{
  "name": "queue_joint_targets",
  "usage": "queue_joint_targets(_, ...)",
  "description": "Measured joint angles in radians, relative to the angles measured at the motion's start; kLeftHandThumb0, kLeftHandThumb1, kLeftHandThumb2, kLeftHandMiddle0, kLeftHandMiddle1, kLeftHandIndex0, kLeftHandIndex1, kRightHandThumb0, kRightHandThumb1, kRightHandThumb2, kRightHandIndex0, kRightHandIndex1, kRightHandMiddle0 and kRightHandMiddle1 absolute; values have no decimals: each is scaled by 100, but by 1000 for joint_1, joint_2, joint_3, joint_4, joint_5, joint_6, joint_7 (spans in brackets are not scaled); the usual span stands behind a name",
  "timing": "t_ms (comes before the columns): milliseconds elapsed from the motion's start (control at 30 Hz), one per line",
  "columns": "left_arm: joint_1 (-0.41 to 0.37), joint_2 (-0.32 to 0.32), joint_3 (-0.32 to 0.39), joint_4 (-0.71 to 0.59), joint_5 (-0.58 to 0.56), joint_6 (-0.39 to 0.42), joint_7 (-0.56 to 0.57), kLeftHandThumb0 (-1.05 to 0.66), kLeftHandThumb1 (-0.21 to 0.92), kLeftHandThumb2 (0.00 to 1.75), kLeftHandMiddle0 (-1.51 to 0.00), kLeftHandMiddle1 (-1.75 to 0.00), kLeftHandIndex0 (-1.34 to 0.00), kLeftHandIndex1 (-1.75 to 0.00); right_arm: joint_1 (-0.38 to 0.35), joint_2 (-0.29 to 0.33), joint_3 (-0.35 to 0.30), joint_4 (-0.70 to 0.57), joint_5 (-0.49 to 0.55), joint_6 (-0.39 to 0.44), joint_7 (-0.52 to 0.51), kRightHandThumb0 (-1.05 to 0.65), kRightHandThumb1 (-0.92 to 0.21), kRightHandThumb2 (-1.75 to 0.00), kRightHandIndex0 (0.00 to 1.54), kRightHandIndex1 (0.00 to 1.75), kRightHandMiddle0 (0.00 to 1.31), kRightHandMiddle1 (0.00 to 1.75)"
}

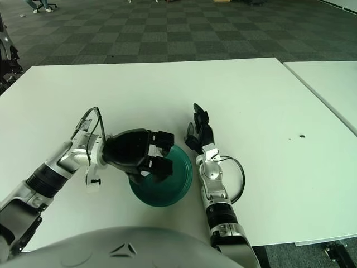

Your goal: Put the charger into the plate.

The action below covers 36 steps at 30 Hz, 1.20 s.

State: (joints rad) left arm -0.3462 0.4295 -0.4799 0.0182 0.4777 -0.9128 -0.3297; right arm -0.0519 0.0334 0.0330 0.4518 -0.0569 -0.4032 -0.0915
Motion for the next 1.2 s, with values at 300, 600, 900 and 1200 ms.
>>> queue_joint_targets(300, 11, -3, 9, 0, -3, 38, 0, -77, 92, 67, -13, -49, 0, -80, 93, 82, 57, -153, 14, 117, -30, -69, -92, -102, 23, 3, 0, 46)
queue_joint_targets(600, 38, -7, 25, 25, 5, 37, 22, -84, 92, 79, -8, -10, 0, -37, 73, 85, 69, -193, 189, 216, 36, -64, -92, -109, 18, 0, 0, 39)
queue_joint_targets(900, 49, -26, 31, 39, 5, 32, 30, -87, 92, 82, -6, -5, 0, -32, 196, 83, 123, -408, 485, 347, 82, -59, -92, -116, 10, 0, 0, 28)
queue_joint_targets(1200, 63, -43, 35, 54, -14, 33, 32, -97, 92, 77, -3, -1, 0, -20, 284, 78, 91, -555, 676, 432, -18, -57, -92, -116, 4, 0, 0, 26)
